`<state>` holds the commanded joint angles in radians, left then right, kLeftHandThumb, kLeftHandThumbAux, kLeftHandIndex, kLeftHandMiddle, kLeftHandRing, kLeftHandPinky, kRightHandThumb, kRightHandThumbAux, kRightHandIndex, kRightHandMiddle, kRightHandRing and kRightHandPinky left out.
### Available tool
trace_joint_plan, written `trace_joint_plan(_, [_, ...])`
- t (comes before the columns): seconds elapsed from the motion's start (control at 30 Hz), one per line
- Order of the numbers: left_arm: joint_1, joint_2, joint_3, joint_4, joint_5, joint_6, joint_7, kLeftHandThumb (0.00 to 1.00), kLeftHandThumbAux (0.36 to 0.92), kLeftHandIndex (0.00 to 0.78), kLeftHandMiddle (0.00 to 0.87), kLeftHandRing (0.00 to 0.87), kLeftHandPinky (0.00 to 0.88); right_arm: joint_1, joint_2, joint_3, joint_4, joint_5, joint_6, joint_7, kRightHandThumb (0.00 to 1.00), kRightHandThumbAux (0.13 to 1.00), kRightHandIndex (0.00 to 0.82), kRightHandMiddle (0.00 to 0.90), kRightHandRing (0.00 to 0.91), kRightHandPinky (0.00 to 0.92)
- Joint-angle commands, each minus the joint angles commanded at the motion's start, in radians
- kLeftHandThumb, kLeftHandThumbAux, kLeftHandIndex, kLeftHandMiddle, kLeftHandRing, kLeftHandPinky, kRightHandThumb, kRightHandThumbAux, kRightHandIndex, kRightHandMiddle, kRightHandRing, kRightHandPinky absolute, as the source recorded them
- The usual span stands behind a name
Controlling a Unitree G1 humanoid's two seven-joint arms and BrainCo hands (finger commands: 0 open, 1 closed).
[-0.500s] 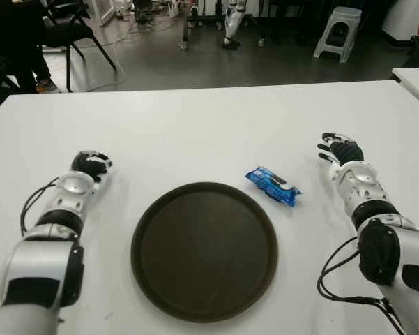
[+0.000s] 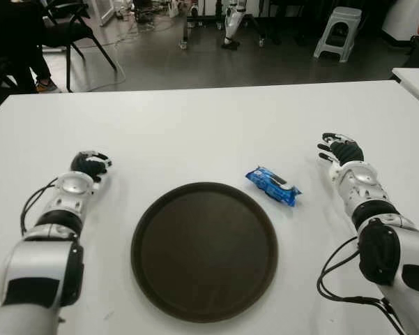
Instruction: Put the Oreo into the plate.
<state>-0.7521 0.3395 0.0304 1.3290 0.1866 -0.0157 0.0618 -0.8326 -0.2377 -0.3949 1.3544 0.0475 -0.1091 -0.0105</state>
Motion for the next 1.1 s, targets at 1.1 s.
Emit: trace_joint_plan(1.1, [0.000,0.002,-0.022,-0.001,0.019,-0.003,0.011,0.670,0.727,0.397,0.093,0.145,0.204,-0.005,0.004,0.017,0.000,-0.011,0.002,-0.034,0.683,0.732,0.397,0.200,0.223,0.227])
